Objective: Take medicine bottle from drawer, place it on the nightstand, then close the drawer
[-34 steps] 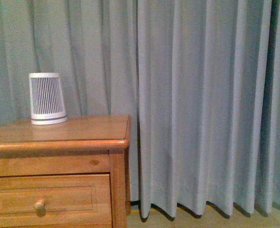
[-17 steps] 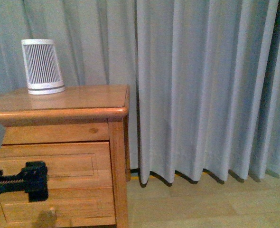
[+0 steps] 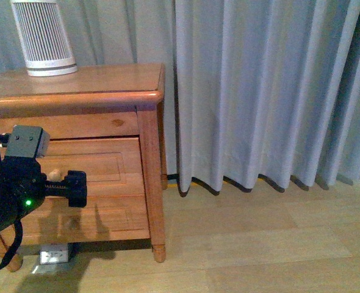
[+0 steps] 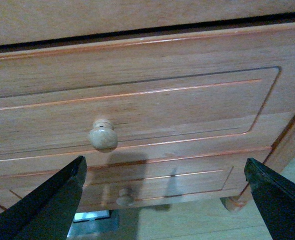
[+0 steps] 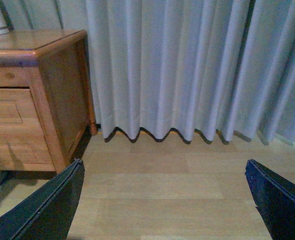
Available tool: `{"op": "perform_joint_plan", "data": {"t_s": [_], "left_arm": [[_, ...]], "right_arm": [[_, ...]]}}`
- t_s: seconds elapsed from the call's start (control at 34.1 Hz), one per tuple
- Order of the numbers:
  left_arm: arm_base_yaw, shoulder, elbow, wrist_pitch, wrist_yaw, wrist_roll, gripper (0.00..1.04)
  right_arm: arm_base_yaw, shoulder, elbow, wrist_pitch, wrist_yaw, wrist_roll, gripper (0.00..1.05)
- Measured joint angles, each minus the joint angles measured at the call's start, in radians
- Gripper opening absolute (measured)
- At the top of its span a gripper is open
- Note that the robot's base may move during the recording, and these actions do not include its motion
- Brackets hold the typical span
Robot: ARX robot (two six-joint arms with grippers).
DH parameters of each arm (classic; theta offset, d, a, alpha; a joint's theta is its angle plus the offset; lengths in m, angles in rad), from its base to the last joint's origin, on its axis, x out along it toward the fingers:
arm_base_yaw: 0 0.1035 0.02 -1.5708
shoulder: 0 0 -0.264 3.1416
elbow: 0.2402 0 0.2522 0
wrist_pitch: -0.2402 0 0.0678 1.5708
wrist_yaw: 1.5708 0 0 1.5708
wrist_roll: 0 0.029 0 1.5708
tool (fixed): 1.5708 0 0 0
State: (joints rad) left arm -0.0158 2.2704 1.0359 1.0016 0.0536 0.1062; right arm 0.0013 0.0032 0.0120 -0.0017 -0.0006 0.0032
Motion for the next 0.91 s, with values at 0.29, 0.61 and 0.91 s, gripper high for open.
{"op": "perform_joint_plan", "data": {"t_s": [0.29, 0.61, 0.91], "left_arm": [[0.039, 0.117, 0.124, 0.018, 0.003, 0.046, 0.98], [0.057, 0.185, 0.230, -0.030, 0.000, 0.034, 0.98], [0.067, 0.207, 0.283, -0.071, 0.006, -0.019, 0.98]], "right_arm": [[0.000, 0.000, 0.000, 0.000, 0.000, 0.000, 0.98], [0.000, 0.000, 0.000, 0.000, 0.000, 0.000, 0.98], [0.000, 0.000, 0.000, 0.000, 0.000, 0.000, 0.98]]}}
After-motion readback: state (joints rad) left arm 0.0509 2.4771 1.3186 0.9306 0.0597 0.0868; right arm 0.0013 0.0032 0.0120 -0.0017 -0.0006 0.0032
